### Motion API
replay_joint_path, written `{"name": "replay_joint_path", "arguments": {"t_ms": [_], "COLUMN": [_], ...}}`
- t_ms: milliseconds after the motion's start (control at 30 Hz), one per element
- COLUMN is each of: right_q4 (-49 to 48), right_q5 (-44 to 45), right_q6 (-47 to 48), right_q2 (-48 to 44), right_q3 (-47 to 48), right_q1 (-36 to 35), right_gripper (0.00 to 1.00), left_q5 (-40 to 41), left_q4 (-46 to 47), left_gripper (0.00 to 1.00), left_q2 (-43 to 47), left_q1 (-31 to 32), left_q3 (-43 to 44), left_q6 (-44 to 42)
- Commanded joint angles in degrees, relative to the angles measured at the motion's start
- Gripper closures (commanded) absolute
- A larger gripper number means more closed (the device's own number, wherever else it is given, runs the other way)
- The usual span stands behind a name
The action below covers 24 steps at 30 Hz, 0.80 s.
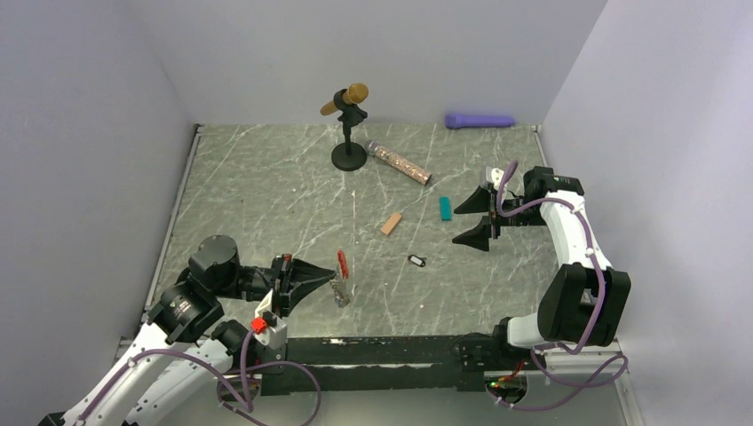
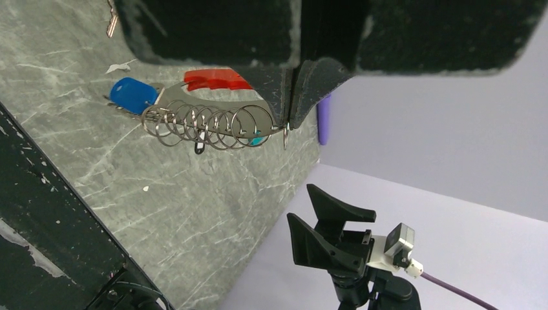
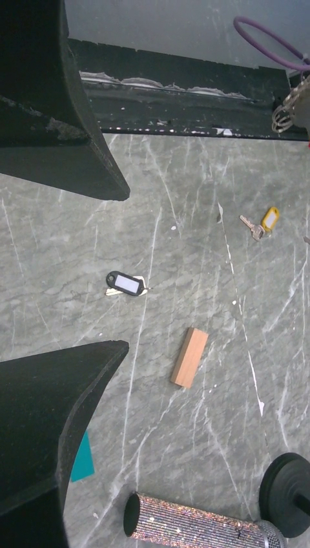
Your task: Put the keys on the keyring
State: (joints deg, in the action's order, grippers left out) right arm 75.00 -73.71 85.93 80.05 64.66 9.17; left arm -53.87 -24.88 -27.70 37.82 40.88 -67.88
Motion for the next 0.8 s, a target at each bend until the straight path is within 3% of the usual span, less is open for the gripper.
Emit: {"name": "replay_joint_path", "arguments": {"t_ms": [0,433,767], "right_q4": [-0.70,-1.54,-1.24], "right_q5": [-1.21,-1.03,-1.32], "right_q6": [0.54,-0.06,0.44], "right_q2": [0.09,-0.49,-0.60], "right_q3": [1.61,0.99,1.07], "right_q1": [-0.20,-0.21,-0.21], "right_gripper": [0.16,0.16,0.16], "left_q5": [0.18,-1.04,-6.50], "left_q4": [2.53,6.18,13.29], "left_gripper": [1.00,1.00,1.00], "left_q2": [0.93,1.88,0.32], "left_q1": [0.24,0.27,-2.61], "left_q3": [-0.48,-2.07,-1.37], "left_q6": [-1.35,2.24,16.10]}}
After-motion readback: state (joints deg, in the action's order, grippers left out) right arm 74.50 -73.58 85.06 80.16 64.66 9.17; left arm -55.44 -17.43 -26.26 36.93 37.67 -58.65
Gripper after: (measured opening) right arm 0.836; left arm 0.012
